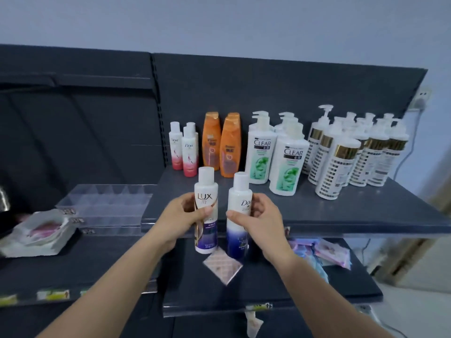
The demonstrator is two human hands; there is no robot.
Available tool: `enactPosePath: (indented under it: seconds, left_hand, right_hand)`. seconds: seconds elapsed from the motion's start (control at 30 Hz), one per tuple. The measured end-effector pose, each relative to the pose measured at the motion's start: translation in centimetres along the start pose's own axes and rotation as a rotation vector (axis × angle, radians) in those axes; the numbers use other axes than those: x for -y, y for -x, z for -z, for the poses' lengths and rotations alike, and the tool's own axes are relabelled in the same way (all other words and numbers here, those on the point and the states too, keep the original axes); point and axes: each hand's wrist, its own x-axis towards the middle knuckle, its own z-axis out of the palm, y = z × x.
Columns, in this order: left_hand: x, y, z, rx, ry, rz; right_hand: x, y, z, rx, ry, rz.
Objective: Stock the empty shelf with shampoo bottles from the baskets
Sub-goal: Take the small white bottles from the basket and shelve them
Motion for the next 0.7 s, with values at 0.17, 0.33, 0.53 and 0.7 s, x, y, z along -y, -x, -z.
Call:
enactPosePath:
  seconds: [0.17,0.33,0.53,0.7]
  left_hand:
    - [-1.1,-4.1,3.0,-0.097,-0.012,-0.042]
    - [-1.0,-7.8,5.7,-0.16,-0.06,-0.056]
    - [-0.3,-12.6,8.9,-0.165,-0.123,-0.069]
    - [0.5,-16.5,11.1,-0.156,-0.202,-0.081]
  right_hand:
    - [1.4,-5.8,-3.4,0.077,0.039,0.084]
    - [1.2,-10.0,-6.4,0.15,0.076,0.118]
    - [0.5,-13.8,-10.0,0.181,0.092,0.107]
    - [-0.6,-16.6,-13.1,0.136,0.094,0.081]
